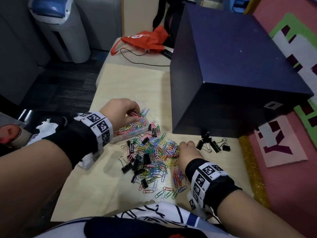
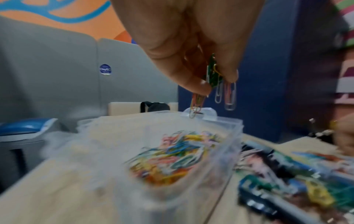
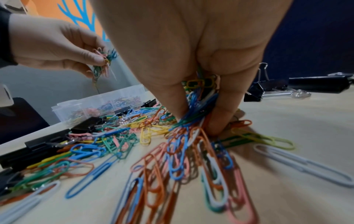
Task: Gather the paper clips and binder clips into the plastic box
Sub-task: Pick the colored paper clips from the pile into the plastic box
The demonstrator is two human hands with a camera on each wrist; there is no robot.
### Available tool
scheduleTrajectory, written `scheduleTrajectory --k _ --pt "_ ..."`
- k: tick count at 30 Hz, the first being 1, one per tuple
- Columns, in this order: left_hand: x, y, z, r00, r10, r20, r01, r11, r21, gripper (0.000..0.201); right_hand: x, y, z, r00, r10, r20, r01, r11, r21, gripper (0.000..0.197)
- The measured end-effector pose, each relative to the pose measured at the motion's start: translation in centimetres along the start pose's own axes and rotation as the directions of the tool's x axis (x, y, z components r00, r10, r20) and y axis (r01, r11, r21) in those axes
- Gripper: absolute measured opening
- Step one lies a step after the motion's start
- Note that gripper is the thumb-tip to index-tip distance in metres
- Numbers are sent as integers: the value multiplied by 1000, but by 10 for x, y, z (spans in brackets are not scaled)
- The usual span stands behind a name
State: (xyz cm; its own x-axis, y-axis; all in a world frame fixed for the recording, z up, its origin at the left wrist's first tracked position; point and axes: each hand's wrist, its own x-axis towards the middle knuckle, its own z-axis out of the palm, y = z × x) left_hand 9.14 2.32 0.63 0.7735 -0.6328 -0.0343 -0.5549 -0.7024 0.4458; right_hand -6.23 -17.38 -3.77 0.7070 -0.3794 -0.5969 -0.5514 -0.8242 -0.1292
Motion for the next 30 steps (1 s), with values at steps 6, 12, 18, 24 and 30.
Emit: scheduleTrajectory --k 6,12,18,24,30 --pt "-2 -23 2 975 -163 149 148 983 109 36 -1 -3 -3 1000 0 5 0 1000 -16 53" --pt "-8 -36 17 971 -239 15 235 961 145 29 0 -2 -11 1000 -16 16 17 999 -45 43" --pt "-10 -37 22 975 -219 21 217 972 89 32 3 -9 -30 996 3 89 16 978 -209 47" --pt "-11 -43 28 967 -248 -51 250 968 29 26 1 -40 -60 994 -110 1 109 987 -117 33" --pt "-8 -43 28 959 -279 -38 280 960 5 26 8 -88 -62 968 -237 -85 251 887 388 14"
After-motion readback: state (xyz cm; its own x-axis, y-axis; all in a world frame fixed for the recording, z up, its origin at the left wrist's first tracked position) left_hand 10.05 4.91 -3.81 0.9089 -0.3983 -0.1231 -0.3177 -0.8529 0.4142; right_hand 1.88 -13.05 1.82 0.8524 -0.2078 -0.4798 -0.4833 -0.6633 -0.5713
